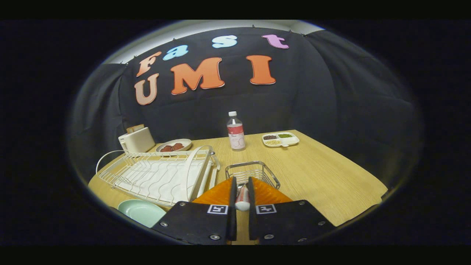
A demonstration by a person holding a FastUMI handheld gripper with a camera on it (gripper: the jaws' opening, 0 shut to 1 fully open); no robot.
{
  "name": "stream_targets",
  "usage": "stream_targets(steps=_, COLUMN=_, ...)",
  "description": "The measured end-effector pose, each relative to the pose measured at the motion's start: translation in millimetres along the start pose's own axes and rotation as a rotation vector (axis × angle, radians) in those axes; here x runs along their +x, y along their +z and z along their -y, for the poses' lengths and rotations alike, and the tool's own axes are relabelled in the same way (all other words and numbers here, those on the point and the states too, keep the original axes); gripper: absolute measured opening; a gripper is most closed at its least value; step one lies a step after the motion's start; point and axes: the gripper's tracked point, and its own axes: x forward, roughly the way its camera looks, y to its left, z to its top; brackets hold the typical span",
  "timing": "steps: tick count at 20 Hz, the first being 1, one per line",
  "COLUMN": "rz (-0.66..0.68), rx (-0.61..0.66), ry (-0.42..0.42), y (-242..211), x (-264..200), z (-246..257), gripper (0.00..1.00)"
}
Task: Take the plate from the dish rack, then take the spoon from the basket and place it into the plate.
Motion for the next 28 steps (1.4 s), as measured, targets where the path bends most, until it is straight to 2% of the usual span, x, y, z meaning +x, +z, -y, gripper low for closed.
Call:
stream_targets(steps=2, rz=0.011, rx=-0.014, ry=-0.016, y=8, x=-8, z=5, gripper=0.10)
stream_targets(steps=9, rz=0.104, rx=-0.079, ry=-0.036, y=63, x=-56, z=-4, gripper=0.10)
stream_targets(steps=15, rz=0.142, rx=-0.100, ry=0.010, y=86, x=-107, z=-56, gripper=0.10)
stream_targets(steps=18, rz=0.141, rx=-0.103, ry=0.054, y=84, x=-129, z=-90, gripper=0.10)
stream_targets(steps=21, rz=0.124, rx=-0.104, ry=0.143, y=75, x=-142, z=-136, gripper=0.10)
stream_targets(steps=28, rz=0.033, rx=-0.159, ry=0.302, y=17, x=-149, z=-209, gripper=0.10)
